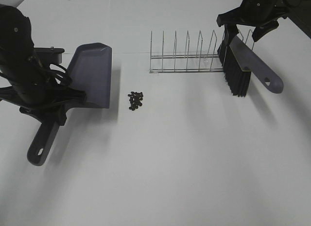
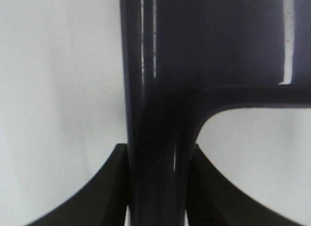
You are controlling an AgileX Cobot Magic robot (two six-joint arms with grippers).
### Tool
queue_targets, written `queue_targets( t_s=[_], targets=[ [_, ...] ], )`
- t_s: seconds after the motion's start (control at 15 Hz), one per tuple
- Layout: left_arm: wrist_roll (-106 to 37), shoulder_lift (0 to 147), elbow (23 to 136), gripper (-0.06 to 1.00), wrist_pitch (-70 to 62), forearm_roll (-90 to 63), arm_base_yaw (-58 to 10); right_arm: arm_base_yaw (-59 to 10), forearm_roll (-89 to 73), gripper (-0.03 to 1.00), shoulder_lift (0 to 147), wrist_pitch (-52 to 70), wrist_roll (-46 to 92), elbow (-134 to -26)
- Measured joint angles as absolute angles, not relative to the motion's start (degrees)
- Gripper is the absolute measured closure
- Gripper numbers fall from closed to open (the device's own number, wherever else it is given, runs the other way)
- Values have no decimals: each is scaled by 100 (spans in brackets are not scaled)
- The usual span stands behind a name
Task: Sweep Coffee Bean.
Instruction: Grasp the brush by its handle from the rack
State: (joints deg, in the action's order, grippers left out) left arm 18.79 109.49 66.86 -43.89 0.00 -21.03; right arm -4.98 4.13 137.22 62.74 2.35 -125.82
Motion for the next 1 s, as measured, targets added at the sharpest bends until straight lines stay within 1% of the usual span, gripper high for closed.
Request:
queue_targets(
  t_s=[0.2,0.47,0.6,0.73,0.8,0.87,0.93,1.0],
  targets=[
    [1879,10949,6686,68,-4412,0,-2103,-350,390,26,13929,6045,246,-12582],
    [1879,10949,6686,68,-4418,-40,-2103,-332,378,26,14129,5919,304,-12582],
    [1879,10949,6686,68,-4423,-40,-2103,-332,372,29,14209,5844,315,-12582],
    [1879,10949,6686,68,-4429,-40,-2103,-332,372,34,14261,5730,327,-12582],
    [1879,10949,6686,68,-4429,-40,-2103,-332,372,36,14290,5724,332,-12582],
    [1879,10949,6686,68,-4429,-40,-2103,-332,372,41,14330,5724,332,-12582],
    [1879,10949,6686,68,-4429,-40,-2103,-332,372,50,14358,5730,338,-12582],
    [1879,10949,6686,68,-4429,-40,-2103,-332,361,64,14358,5724,338,-12582]
  ],
)
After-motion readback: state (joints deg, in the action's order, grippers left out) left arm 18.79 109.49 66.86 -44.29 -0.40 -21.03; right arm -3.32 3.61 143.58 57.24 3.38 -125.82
